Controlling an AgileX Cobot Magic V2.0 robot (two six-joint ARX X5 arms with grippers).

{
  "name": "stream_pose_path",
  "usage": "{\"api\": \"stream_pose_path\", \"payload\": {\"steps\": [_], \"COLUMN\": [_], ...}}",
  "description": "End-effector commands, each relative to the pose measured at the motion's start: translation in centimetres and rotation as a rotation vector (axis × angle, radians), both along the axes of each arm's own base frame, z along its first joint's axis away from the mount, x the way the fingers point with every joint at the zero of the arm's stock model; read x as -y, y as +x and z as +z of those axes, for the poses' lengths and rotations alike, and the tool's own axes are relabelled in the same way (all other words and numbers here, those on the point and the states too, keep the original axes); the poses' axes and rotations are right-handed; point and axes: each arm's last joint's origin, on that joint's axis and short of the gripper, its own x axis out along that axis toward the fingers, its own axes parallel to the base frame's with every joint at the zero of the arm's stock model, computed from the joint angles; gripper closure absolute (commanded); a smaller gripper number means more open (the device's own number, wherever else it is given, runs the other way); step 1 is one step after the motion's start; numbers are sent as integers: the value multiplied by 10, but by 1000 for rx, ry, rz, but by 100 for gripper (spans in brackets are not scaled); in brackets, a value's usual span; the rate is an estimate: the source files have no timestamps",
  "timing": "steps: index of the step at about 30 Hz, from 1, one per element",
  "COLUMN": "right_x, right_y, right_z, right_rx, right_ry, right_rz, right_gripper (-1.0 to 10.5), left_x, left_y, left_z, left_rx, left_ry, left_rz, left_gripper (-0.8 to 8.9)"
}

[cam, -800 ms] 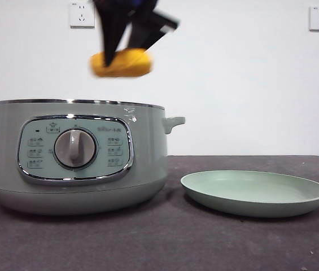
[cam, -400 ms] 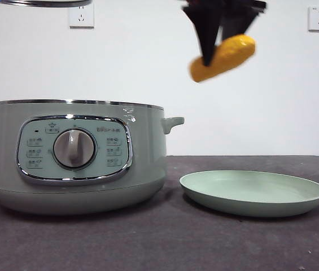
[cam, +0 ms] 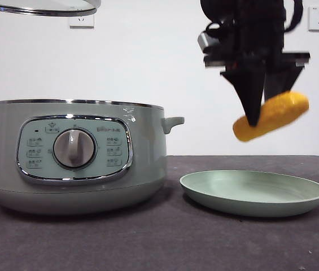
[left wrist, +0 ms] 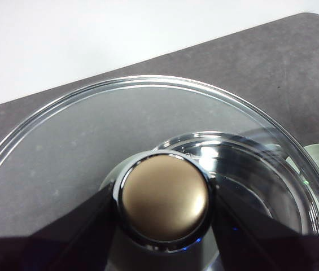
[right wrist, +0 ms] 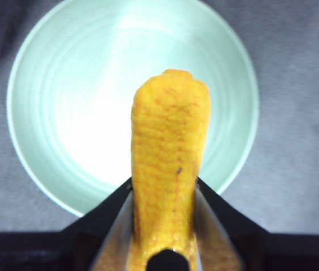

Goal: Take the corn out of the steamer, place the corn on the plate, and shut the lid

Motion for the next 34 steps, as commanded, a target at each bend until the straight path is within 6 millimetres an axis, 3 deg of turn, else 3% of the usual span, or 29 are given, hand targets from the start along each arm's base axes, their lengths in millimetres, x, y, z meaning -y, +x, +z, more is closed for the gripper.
{"api": "stream_pose_path", "payload": {"steps": [1,10,14,22,27,34], "right_x": [2,6,7,6,7,17], "right_y": [-7,-14,-15,-14,-16,-33], "right_z": [-22,-87,-97,-97,-88,-35], "right_rx": [12,110,136,157,181,330], "right_ry": [12,67,82,94,107,198], "right_rz": [-10,-9,-9,-8,-8,-19], "right_gripper": [963,963,945,604,594,600], "left_x": [0,3,3,3,3,11], "left_y": [1,5,5,5,5,19], "left_z": [10,10,10,10,10,1], "left_rx": [71,74,71,70,70,17], "left_ry": [-40,-68,-66,-66,-66,-70], "left_rz": [5,-17,-16,-17,-17,-53], "left_gripper": [822,822,822,822,822,822]}}
